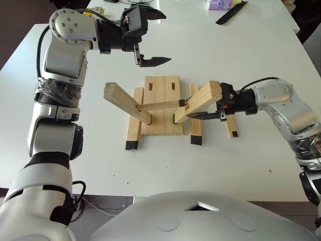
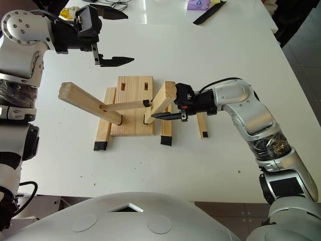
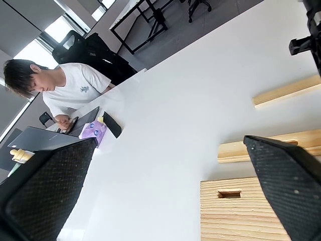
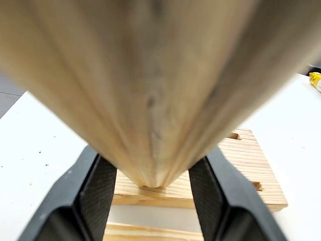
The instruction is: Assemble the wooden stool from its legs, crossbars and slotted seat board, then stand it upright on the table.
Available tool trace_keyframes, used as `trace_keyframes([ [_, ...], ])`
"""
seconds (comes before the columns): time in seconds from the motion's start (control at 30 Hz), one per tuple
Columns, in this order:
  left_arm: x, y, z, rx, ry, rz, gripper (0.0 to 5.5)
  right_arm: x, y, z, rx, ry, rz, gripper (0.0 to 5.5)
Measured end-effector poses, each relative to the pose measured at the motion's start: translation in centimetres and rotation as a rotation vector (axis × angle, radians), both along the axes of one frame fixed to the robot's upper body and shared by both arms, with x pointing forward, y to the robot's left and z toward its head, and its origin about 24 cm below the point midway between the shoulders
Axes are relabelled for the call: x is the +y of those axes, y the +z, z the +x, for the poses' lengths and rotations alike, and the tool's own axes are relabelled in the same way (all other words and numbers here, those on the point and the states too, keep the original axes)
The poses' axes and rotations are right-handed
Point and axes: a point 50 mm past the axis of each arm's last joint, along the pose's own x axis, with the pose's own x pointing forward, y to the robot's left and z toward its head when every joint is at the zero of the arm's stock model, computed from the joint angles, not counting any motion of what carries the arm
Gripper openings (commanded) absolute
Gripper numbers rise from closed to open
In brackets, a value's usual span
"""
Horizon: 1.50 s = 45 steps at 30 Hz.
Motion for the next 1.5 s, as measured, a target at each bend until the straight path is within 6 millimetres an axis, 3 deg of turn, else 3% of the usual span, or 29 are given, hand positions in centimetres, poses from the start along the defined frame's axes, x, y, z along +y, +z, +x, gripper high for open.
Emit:
trace_keyframes([
  [0.23, 0.4, -1.8, -1.0, 0.046, 0.011, 0.008, 5.40, -0.5, 0.2, -1.7, 0.027, 0.043, -0.012, 2.04],
  [0.53, -0.2, -5.2, -3.5, 0.131, -0.070, 0.097, 5.40, -0.7, 0.3, -1.7, 0.052, 0.037, -0.018, 2.04],
  [0.9, -1.2, -6.2, -4.4, 0.166, -0.169, 0.156, 5.40, -0.6, 0.2, -1.1, 0.078, 0.031, -0.017, 2.04],
  [1.5, -2.4, -5.8, -5.3, 0.178, -0.221, 0.142, 5.40, 0.1, 0.4, -0.3, 0.091, 0.055, -0.027, 2.04],
])
